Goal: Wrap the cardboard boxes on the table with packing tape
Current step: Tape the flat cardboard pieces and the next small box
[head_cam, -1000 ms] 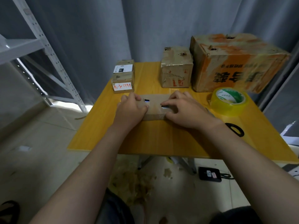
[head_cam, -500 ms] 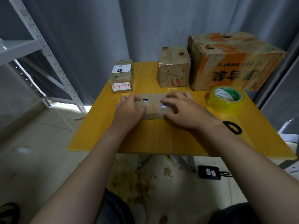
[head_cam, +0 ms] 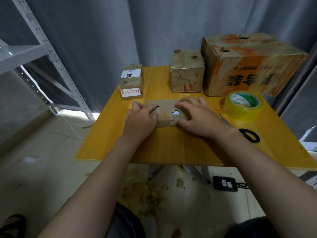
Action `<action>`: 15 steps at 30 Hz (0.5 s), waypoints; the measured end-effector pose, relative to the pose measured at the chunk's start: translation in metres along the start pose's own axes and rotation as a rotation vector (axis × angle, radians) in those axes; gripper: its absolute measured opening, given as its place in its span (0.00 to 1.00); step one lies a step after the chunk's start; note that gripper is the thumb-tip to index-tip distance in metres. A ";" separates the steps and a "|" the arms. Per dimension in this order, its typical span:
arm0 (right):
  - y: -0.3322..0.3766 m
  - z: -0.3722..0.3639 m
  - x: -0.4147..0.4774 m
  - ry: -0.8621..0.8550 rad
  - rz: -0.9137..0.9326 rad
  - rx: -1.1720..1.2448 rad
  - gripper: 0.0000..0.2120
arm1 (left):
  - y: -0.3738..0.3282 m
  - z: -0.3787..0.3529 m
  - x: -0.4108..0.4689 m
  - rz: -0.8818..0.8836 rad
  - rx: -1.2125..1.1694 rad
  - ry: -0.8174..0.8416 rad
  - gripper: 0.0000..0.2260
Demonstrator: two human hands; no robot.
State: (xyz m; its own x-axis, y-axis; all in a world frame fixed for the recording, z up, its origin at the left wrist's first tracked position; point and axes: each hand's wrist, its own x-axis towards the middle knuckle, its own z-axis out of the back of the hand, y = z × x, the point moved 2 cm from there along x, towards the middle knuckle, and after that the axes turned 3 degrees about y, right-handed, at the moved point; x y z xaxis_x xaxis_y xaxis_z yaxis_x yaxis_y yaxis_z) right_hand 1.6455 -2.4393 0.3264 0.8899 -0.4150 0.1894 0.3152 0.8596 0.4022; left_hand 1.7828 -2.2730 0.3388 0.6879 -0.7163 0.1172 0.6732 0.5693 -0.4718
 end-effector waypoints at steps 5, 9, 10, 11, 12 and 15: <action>-0.001 -0.001 0.000 0.004 -0.002 0.007 0.29 | 0.000 0.001 0.001 0.010 0.012 0.019 0.19; 0.001 0.001 -0.001 0.016 -0.012 0.008 0.29 | 0.002 0.001 0.003 0.003 0.018 0.049 0.19; 0.002 0.001 -0.002 0.025 -0.020 -0.007 0.30 | 0.003 0.003 0.003 0.009 0.013 0.062 0.19; 0.002 0.002 -0.002 0.039 -0.029 -0.037 0.32 | 0.005 0.004 0.004 0.018 -0.002 0.076 0.20; 0.002 0.002 -0.002 0.058 -0.042 -0.071 0.35 | 0.005 0.006 0.004 0.032 -0.027 0.087 0.20; 0.000 0.003 -0.002 0.119 -0.092 -0.086 0.42 | 0.006 0.017 0.003 0.068 -0.063 0.031 0.23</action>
State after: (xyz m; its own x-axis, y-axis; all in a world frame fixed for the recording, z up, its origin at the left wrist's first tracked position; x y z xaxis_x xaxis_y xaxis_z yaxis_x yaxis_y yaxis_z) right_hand 1.6428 -2.4394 0.3290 0.8872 -0.4592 0.0459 0.4197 0.8442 0.3335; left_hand 1.7934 -2.2645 0.3506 0.7220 -0.6897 0.0560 0.6060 0.5912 -0.5323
